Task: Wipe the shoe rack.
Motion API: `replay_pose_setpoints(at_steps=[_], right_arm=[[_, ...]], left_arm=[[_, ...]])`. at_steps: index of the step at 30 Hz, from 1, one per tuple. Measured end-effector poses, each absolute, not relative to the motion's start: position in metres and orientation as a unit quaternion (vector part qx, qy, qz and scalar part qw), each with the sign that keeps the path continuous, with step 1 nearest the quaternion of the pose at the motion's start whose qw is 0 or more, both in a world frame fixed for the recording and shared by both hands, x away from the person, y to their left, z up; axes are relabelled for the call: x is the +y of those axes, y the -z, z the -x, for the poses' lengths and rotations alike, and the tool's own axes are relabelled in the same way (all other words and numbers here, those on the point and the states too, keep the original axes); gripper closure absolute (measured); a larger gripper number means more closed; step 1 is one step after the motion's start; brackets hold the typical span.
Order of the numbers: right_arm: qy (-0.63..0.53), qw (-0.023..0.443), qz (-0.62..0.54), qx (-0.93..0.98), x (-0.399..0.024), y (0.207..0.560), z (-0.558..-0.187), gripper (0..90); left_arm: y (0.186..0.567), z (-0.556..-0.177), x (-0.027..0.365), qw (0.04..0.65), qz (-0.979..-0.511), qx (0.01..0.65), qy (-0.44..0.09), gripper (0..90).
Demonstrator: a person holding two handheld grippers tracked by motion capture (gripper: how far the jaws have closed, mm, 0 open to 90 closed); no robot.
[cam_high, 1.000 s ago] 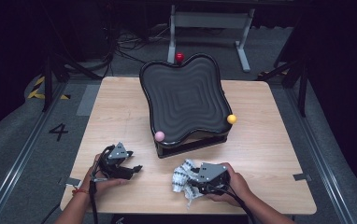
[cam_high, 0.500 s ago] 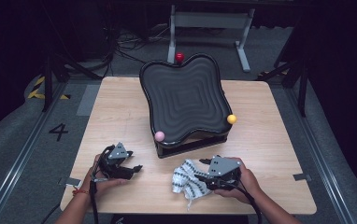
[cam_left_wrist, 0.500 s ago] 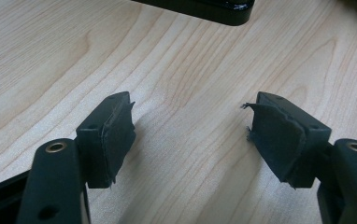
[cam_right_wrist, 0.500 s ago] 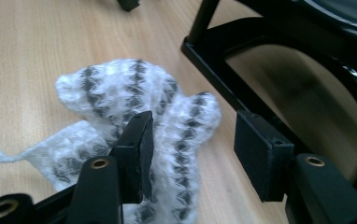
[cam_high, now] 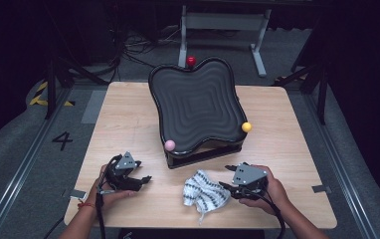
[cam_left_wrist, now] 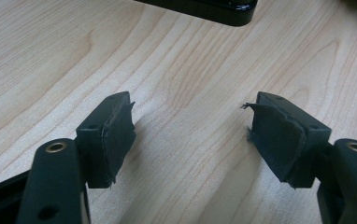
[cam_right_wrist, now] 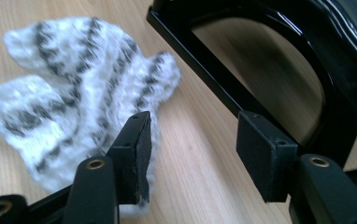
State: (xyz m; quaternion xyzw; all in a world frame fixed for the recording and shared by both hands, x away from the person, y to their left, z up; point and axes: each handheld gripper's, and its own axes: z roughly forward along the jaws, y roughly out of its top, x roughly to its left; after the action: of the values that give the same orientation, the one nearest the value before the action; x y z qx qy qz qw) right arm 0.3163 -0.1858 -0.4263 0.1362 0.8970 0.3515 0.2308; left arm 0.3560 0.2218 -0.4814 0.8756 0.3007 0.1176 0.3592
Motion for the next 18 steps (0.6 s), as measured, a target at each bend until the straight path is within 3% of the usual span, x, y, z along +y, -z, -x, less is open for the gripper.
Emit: replay_pose_setpoints(at_steps=[18], right_arm=[[-0.342, 0.258, -0.24, 0.871, -0.261, 0.442, -0.33, 43.8]], left_arm=[[0.481, -0.356, 0.222, 0.358, -0.875, 0.304, -0.119, 29.7]])
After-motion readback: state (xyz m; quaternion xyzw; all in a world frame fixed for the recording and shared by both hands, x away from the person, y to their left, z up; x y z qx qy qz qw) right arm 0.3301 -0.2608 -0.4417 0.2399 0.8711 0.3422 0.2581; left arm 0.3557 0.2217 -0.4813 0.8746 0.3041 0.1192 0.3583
